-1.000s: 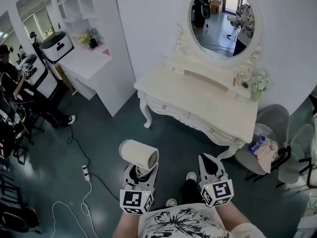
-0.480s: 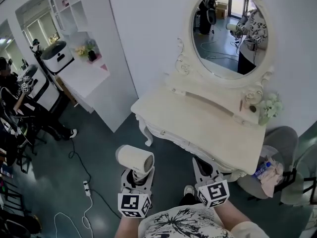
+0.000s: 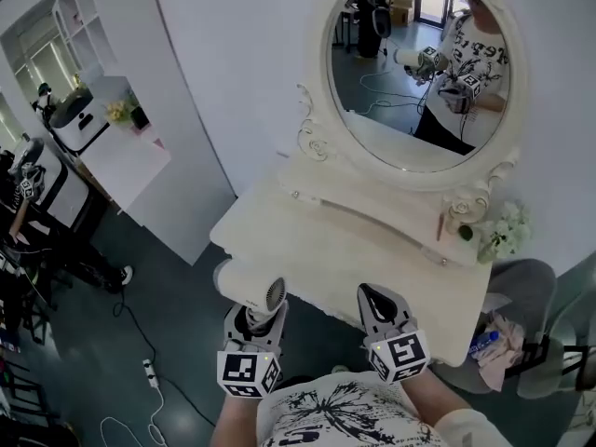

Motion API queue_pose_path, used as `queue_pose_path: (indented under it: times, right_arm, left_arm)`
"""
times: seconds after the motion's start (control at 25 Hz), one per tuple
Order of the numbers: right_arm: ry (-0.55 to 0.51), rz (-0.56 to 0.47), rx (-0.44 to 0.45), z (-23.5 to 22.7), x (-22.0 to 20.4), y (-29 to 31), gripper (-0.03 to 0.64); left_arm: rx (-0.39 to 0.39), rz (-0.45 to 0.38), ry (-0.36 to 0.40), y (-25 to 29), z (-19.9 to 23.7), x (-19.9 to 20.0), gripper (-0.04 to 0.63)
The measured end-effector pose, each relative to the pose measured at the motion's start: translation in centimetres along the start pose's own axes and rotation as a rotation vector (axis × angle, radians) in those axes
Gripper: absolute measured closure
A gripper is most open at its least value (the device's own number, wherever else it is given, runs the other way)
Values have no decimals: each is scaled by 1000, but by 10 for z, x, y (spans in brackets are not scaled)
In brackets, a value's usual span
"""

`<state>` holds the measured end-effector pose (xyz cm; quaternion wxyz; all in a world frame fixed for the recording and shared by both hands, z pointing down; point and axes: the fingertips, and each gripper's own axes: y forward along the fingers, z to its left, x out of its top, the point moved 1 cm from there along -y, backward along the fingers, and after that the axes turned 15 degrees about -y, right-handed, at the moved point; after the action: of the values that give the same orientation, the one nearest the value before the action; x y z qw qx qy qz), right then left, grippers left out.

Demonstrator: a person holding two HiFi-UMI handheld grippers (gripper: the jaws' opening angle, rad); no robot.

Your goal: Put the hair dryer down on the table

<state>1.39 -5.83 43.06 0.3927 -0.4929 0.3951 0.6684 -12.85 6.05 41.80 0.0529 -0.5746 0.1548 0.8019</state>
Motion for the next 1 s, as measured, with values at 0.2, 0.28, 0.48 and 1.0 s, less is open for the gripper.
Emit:
queue_pose_path:
  times: [0.2,0.28,0.48,1.0]
  right_arm:
    - [32,41,-82,-43,-13,25,598]
    - [42,57,-124,-57,-18,36,598]
    - [85,108,-259,-89,-31,62,598]
    - [170,222,-574,-128,-57,103,598]
  left_arm:
    - [-88,54,25,66,-6,3,339]
    - [-133,79,32,94,-6,4,339]
    - [-261,157,78,163,-2,11,339]
    - [-549,366,183,277,1,-11,339]
